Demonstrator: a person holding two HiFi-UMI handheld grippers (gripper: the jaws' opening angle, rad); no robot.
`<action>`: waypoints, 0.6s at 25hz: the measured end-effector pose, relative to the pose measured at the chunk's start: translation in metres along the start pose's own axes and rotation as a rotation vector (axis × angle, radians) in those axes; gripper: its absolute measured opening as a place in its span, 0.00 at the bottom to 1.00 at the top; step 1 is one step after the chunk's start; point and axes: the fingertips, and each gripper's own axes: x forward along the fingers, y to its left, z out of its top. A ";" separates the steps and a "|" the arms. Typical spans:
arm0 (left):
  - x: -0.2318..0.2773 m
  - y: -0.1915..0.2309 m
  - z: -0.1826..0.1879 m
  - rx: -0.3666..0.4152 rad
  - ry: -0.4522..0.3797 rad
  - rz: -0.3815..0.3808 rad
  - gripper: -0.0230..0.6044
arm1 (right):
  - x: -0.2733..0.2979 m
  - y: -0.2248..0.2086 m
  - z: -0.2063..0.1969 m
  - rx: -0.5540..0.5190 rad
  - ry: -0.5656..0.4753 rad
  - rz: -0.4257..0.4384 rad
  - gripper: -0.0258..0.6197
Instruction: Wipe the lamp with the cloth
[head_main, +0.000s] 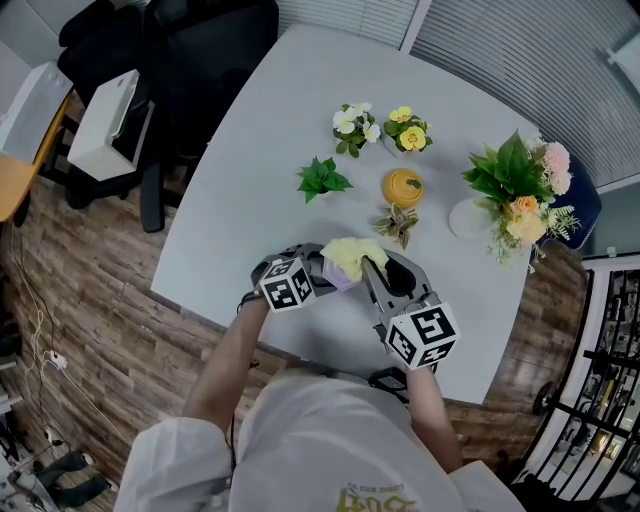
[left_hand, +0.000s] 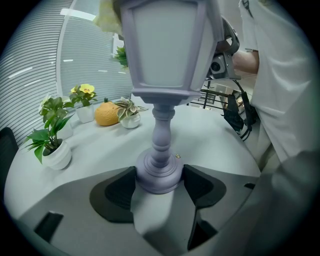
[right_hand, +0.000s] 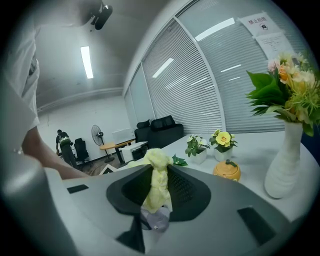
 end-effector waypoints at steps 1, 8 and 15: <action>0.000 0.000 0.000 0.000 0.000 0.000 0.52 | -0.001 0.000 -0.001 -0.003 0.002 -0.002 0.19; 0.000 0.000 0.000 -0.003 0.002 -0.001 0.52 | -0.011 0.005 -0.006 -0.028 0.022 -0.009 0.19; 0.000 0.000 0.000 -0.003 0.004 -0.001 0.52 | -0.019 0.013 -0.010 -0.077 0.042 -0.015 0.19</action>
